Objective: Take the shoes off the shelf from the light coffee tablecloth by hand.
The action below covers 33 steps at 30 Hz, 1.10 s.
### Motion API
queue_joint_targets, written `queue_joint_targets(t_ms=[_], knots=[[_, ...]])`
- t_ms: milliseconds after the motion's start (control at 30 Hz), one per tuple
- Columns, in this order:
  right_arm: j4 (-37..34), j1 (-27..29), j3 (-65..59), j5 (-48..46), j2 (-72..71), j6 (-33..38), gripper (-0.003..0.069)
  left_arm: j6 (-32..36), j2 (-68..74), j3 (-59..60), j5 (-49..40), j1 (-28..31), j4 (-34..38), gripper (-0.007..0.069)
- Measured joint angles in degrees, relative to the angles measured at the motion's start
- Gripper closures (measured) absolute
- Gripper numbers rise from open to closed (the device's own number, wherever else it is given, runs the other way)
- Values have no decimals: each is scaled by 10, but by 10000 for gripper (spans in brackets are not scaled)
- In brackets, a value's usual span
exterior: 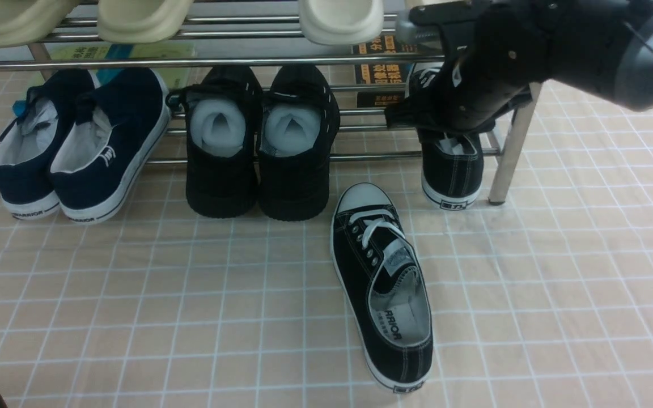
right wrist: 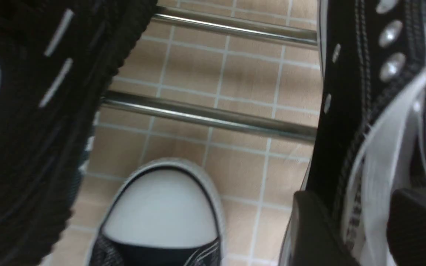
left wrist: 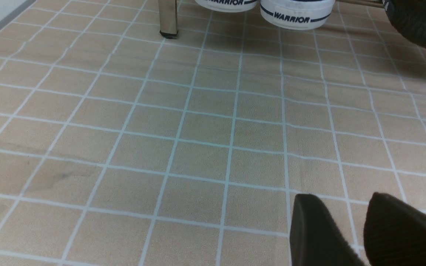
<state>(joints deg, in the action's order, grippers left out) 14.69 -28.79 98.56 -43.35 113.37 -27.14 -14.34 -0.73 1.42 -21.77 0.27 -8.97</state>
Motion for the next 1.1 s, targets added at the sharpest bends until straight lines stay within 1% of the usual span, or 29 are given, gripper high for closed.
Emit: queue_joint_targets(t_ms=[33, 133, 267, 400, 433, 467, 500, 567, 600, 633, 733, 800, 967, 1100], knots=[[0, 0, 0, 1, 0, 0, 349, 0, 0, 0, 0, 0, 0, 385], [29, 0, 0, 9, 22, 0, 353, 0, 0, 0, 0, 0, 0, 385], [34, 0, 0, 11, 31, 0, 400, 0, 0, 0, 0, 0, 0, 385], [23, -2, 1, -6, 29, 17, 585, 0, 0, 0, 0, 0, 0, 385], [22, -2, 1, -8, 28, 20, 585, 0, 0, 0, 0, 0, 0, 385], [10, -2, 1, -27, 21, 37, 648, 0, 0, 0, 0, 0, 0, 385], [-1, -2, 1, -48, 13, 52, 659, 0, 0, 0, 0, 0, 0, 385], [-41, -1, 1, -102, -18, 93, 660, 0, 0, 0, 0, 0, 0, 385], [-41, -1, 1, -108, -18, 93, 660, 0, 0, 0, 0, 0, 0, 385], [-73, -1, 1, -157, -49, 122, 660, 0, 0, 0, 0, 0, 0, 385], [-111, -3, 1, -243, -99, 153, 660, 0, 0, 0, 0, 0, 0, 385], [-118, -3, 1, -281, -125, 160, 660, 0, 0, 0, 0, 0, 0, 385], [-118, -3, -14, -288, -188, 166, 660, 0, 0, 0, 0, 0, 0, 385], [-127, -3, -76, -287, -253, 170, 659, 0, 0, 0, 0, 0, 0, 385]])
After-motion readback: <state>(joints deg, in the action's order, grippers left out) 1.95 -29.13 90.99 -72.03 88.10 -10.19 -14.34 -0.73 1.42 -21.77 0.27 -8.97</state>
